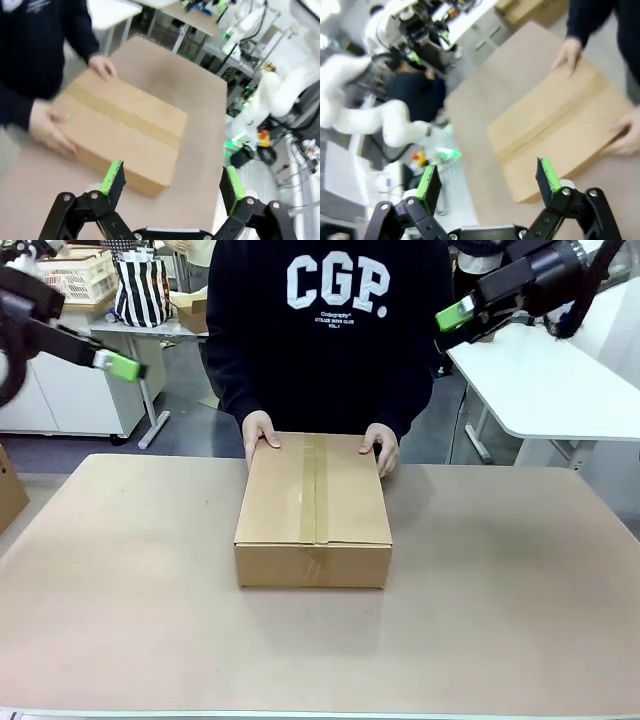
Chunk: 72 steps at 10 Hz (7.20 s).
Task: Pack the gift set into the box.
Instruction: Press and hold the closed box until the human finishes sealing it.
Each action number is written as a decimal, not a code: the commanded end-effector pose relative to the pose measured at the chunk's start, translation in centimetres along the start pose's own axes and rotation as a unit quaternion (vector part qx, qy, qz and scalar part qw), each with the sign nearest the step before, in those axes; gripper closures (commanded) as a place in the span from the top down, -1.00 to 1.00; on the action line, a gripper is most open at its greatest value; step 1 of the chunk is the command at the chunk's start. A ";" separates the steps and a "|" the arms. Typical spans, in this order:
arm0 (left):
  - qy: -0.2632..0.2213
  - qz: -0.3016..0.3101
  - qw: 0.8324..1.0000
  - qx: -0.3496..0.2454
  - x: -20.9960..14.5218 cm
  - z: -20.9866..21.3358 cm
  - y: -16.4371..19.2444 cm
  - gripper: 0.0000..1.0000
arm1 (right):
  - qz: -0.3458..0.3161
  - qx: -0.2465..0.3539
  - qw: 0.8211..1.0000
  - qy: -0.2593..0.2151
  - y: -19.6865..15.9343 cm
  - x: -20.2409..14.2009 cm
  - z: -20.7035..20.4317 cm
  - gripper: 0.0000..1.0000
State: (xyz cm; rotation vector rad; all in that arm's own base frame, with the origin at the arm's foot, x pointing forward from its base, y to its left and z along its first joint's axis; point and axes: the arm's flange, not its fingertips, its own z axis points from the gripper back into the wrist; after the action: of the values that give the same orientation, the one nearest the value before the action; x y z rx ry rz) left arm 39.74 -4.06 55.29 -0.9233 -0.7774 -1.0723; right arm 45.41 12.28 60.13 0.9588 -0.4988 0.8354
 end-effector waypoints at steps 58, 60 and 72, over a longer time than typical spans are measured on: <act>-0.045 -0.174 0.982 -0.065 -14.4 -24.3 12.4 1.00 | 0.277 0.035 0.954 -0.107 -16.2 -17.0 -22.3 1.00; -0.045 -0.174 0.982 -0.065 -14.4 -24.3 12.4 1.00 | 0.277 0.035 0.954 -0.107 -16.2 -17.0 -22.3 1.00; -0.045 -0.174 0.982 -0.065 -14.4 -24.3 12.4 1.00 | 0.277 0.035 0.954 -0.107 -16.2 -17.0 -22.3 1.00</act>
State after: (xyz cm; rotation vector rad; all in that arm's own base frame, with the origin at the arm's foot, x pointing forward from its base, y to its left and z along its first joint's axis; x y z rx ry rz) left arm 49.61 -18.28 30.08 -0.9889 -0.9745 -1.4003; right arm 48.65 19.91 29.06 1.0034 -0.9636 1.2652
